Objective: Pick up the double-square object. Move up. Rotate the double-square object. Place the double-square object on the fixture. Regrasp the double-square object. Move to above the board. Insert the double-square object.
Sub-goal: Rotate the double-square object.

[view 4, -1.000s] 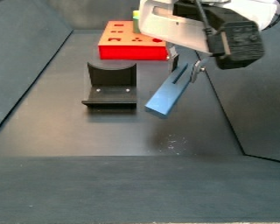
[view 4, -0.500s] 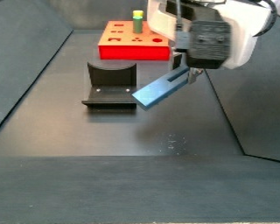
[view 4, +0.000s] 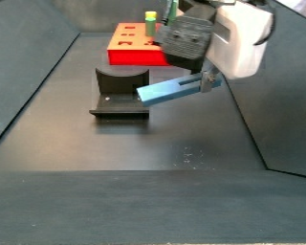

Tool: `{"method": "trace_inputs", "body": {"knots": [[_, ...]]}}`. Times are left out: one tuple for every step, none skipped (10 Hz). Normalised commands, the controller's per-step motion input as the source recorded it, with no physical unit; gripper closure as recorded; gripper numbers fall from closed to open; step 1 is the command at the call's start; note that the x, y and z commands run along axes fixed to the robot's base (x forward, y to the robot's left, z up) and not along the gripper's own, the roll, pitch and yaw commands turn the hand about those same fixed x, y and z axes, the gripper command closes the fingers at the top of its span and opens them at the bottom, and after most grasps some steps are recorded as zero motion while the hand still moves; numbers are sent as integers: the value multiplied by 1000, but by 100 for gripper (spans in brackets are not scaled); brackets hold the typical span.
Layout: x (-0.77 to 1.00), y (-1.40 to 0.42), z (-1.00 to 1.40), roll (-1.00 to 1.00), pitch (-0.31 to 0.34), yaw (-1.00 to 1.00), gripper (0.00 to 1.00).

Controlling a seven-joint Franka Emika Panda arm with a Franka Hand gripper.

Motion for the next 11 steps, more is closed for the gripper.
{"method": "trace_inputs", "body": {"knots": [[31,23,-31,-7,-8,-1000,100],[31,23,-31,-7,-9,-1000,100],[31,23,-31,-8,-9,-1000,100],[31,23,-31,-8,-9,-1000,100],[31,23,-31,-8,-10,-1000,100],[31,23,-31,-9,-10,-1000,100],[31,23,-31,-9,-11,-1000,100],[31,23,-31,-9,-11,-1000,100],[31,23,-31,-10,-12,-1000,100],[31,23,-31,-10,-12,-1000,100],[30,23,-31,-11,-13,-1000,100]]}}
